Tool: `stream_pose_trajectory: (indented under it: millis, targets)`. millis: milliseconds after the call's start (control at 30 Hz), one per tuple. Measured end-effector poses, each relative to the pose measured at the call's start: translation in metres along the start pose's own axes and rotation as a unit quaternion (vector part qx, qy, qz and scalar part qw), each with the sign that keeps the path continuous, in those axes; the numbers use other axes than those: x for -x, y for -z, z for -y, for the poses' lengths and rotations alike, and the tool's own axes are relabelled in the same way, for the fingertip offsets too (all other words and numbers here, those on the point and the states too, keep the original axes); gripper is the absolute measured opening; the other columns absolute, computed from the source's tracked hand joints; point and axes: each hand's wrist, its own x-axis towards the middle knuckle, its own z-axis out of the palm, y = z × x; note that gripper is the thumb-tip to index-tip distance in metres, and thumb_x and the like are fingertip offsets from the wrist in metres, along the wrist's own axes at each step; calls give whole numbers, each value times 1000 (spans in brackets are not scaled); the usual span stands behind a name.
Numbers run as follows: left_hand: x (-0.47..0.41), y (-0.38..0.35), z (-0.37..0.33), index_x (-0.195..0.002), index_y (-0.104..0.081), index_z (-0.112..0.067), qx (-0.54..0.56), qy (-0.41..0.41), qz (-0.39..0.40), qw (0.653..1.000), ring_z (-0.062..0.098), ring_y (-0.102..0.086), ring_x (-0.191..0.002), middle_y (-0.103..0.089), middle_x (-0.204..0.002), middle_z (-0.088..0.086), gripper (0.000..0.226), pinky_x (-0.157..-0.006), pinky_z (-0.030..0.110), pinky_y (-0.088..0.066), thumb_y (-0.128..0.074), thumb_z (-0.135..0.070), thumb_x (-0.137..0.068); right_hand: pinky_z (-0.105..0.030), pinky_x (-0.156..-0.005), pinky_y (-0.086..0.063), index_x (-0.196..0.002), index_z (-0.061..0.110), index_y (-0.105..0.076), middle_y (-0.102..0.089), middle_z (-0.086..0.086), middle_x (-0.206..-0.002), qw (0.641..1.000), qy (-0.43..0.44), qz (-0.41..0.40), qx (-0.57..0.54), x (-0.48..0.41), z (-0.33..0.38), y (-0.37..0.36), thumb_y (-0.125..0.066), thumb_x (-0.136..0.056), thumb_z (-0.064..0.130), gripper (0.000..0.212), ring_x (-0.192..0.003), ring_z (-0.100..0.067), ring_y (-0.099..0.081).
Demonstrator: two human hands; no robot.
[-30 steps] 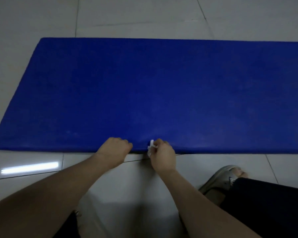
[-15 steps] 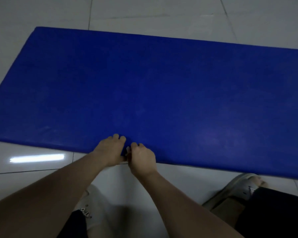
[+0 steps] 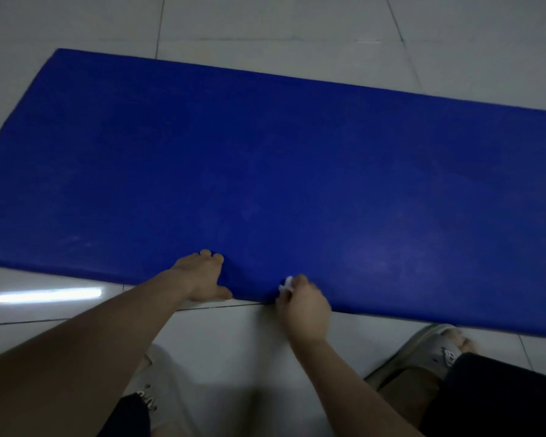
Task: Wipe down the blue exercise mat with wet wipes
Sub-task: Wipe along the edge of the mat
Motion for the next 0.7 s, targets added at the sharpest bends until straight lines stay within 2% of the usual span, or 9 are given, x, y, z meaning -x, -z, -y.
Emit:
stream_pose_trajectory:
  millis: [67,133,233,333,400,533,633,700]
  targets:
    - [-1,-1,-1,-141,-38,-16,-5,5,-2,1000,21,-47,-109,-42,-137,7,78,-90,34,-46,-59,-69,-87,-31,-63,-37,-102,16,-55,-63,-1,-94,999,41,33,-3,4,33,-15,-46,-102,28,16,-73,-17,-50]
    - [-2,0,-2,-141,-38,-15,-6,14,-1,1000,25,-50,-114,-42,-139,9,78,-89,35,-45,-58,-69,-88,-32,-63,-41,-99,16,-56,-63,-2,-92,993,103,60,-2,8,62,-26,-45,-102,22,13,-71,-16,-50]
    - [-3,2,-6,-137,-40,-14,-7,21,2,1000,27,-51,-115,-43,-138,12,74,-92,38,-47,-57,-68,-89,-36,-63,-47,-96,16,-56,-63,-3,-89,987,146,67,18,6,75,-28,-42,-104,26,19,-70,-19,-52]
    - [-2,4,-8,-144,-36,-14,-4,23,13,1000,26,-50,-118,-41,-141,10,81,-94,36,-46,-61,-68,-87,-34,-62,-39,-101,16,-54,-62,-3,-95,992,111,44,37,-2,44,-10,-36,-106,39,29,-78,-25,-60]
    - [-2,4,-8,-142,-38,-15,-6,20,13,1000,24,-50,-116,-42,-140,8,78,-95,35,-46,-62,-67,-87,-33,-63,-36,-97,18,-49,-61,-3,-95,997,70,18,35,-6,4,6,-39,-105,41,25,-84,-27,-63]
    - [-1,3,-9,-143,-38,-17,-8,19,7,1000,23,-49,-119,-42,-141,7,78,-98,36,-47,-61,-66,-88,-34,-59,-40,-89,19,-45,-61,-1,-83,998,-23,-62,18,-5,-71,35,-45,-103,37,23,-67,-21,-56]
    - [-1,2,-9,-146,-35,-17,-4,21,4,1000,23,-49,-121,-40,-143,7,80,-97,34,-46,-60,-66,-88,-31,-58,-36,-91,19,-45,-58,2,-80,996,-52,-72,4,-2,-65,33,-48,-102,33,18,-62,-14,-50]
    - [-1,1,-8,-147,-35,-17,-6,22,0,1000,24,-49,-122,-40,-144,8,81,-99,35,-46,-60,-66,-88,-30,-59,-38,-94,20,-44,-56,4,-82,998,-31,-52,3,2,-39,21,-52,-99,29,13,-66,-15,-52]
